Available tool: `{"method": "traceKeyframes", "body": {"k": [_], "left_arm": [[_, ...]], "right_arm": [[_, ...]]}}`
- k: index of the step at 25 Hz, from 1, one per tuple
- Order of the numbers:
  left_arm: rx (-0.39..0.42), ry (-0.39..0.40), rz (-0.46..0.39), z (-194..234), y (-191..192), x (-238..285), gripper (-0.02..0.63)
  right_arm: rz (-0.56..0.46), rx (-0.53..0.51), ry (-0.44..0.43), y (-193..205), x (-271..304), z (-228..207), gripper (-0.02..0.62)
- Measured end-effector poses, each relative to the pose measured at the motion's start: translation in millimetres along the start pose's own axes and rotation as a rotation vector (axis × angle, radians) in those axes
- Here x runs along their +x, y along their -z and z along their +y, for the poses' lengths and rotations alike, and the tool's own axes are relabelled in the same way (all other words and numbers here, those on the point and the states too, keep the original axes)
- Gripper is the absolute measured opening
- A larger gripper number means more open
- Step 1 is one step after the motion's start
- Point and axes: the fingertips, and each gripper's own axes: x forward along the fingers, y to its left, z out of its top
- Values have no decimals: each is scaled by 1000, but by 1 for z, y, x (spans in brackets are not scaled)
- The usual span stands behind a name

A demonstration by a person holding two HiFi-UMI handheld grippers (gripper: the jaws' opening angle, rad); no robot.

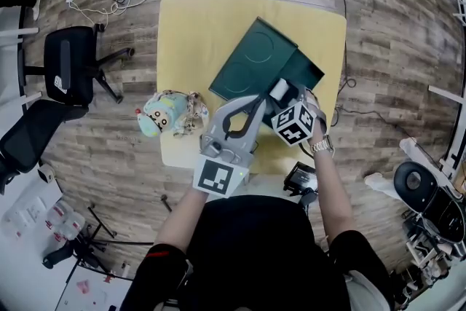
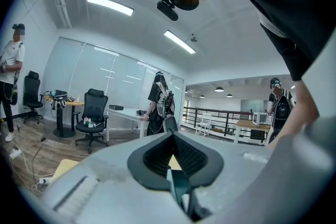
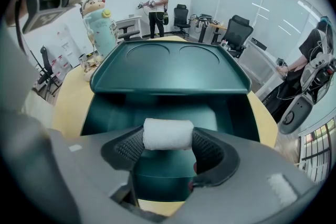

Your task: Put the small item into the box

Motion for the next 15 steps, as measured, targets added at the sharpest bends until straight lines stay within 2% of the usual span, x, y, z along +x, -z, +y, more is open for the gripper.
{"method": "traceKeyframes", "body": {"k": [4, 7, 15], "left_arm": [[12, 5, -2, -2, -2, -1, 2], [15, 3, -4, -2, -3, -2, 2], [26, 2, -12, -11, -10, -5, 2]], "right_arm": [[-12, 9, 1, -2, -1, -1, 289], [-36, 24, 3, -5, -1, 0, 316], [-87, 26, 33, -14, -19, -9, 322]]}}
